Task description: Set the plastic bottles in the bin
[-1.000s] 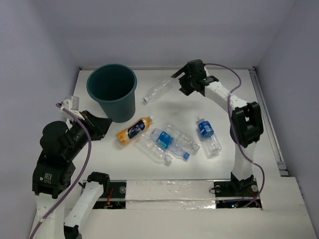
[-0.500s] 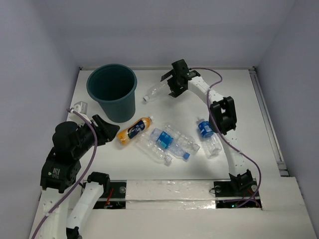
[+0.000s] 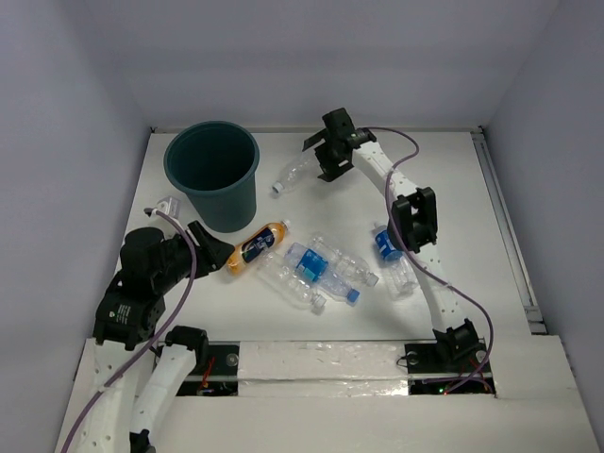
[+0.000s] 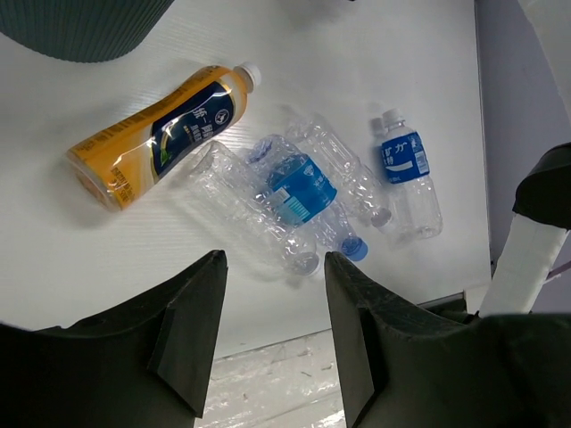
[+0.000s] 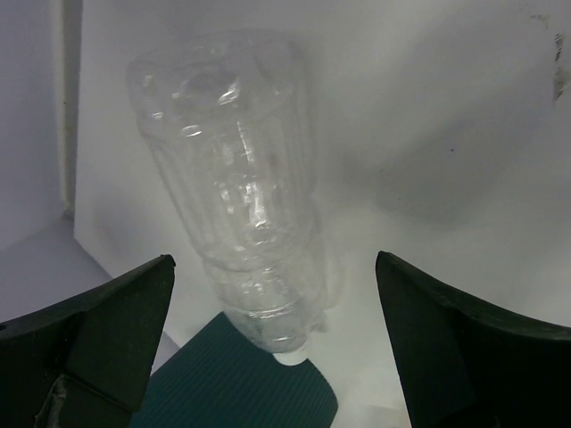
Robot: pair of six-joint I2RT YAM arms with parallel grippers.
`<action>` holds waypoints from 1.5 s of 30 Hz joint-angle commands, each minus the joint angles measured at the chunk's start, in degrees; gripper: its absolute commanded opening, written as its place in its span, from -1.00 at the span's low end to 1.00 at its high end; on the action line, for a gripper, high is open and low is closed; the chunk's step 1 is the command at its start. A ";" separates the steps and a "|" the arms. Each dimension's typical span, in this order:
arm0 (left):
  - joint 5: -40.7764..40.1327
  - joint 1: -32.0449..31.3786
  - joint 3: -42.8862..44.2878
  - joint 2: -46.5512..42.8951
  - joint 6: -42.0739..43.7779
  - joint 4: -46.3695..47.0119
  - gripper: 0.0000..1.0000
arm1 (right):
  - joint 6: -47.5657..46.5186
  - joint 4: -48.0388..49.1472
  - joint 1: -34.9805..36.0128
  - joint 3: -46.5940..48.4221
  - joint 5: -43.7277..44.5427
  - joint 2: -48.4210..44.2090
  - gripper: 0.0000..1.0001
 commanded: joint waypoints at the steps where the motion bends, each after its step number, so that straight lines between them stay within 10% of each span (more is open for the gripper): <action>1: 1.42 -0.24 -1.02 0.55 -0.02 4.10 -0.10 | 2.34 -2.00 0.48 3.81 0.07 1.20 0.99; 14: -2.01 -0.24 -3.48 4.16 3.23 4.80 -0.06 | 7.52 -6.56 0.48 8.47 -0.11 3.84 0.79; 20: -1.84 -0.24 -3.39 6.79 3.85 8.05 -0.07 | 7.61 -5.96 -0.05 6.64 -1.34 2.88 0.39; 34: 0.01 -2.62 -0.14 13.30 6.40 11.75 -0.14 | -8.18 10.12 -1.36 -27.62 3.40 -19.50 0.10; 36: -0.08 -3.14 -0.14 13.30 6.31 11.57 -0.14 | -10.57 14.41 -1.98 -34.64 4.02 -23.56 0.16; 40: -0.08 -3.67 0.21 12.95 5.96 11.31 -0.15 | -17.42 15.24 -1.98 -36.45 2.52 -28.50 0.99; 45: 0.36 -3.67 0.65 12.07 5.43 11.22 -0.15 | -18.67 9.82 -2.50 -32.94 3.76 -24.32 1.00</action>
